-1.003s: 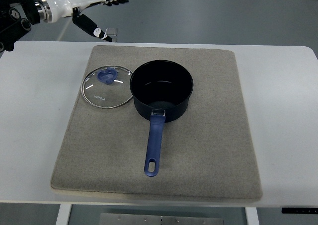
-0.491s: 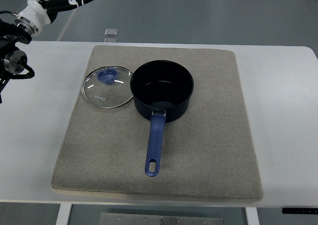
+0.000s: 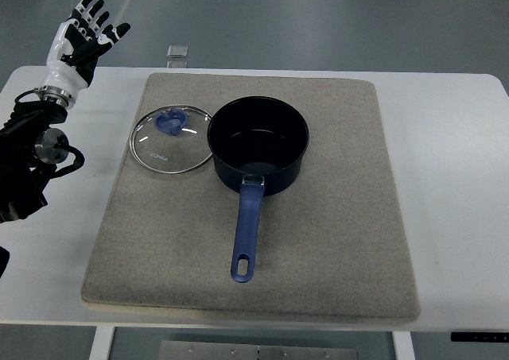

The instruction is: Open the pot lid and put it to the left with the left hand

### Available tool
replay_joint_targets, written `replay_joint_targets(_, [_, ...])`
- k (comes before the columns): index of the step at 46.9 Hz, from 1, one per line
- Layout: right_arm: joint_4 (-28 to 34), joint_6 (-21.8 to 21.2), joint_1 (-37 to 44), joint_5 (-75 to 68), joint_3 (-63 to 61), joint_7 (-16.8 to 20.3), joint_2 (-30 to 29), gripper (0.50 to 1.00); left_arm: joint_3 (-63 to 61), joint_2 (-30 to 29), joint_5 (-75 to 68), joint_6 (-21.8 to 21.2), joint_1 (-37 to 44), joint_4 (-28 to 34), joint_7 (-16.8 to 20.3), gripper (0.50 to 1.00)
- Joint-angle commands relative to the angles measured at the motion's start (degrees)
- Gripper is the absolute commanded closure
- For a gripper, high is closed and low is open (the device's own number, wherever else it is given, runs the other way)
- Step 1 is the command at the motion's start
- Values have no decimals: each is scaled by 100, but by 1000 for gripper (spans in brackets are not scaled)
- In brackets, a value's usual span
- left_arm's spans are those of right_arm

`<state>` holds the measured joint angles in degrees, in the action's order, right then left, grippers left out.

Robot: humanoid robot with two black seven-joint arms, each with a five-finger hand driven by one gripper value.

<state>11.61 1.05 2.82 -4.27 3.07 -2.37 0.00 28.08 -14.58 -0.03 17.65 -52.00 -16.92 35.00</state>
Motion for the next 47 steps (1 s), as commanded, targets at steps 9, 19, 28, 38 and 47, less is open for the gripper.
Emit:
replay_joint_targets(9, [-1, 0, -1, -4, 0, 0, 0, 585, 506, 184, 135, 345, 349, 31, 0, 512])
replay_joint_targets(19, [-1, 0, -1, 5, 0, 0, 0, 585, 559, 201, 320, 398, 437, 40, 0, 510])
replay_joint_targets(28, [-1, 0, -1, -4, 0, 8, 0, 585, 567, 201, 320, 389, 533, 31, 0, 510])
replay_joint_targets(38, [-1, 0, -1, -4, 0, 0, 0, 585, 576, 201, 320, 389, 569, 22, 0, 510])
replay_joint_targets(47, [-1, 0, -1, -4, 0, 0, 0, 585, 567, 201, 320, 398, 612, -4, 0, 510])
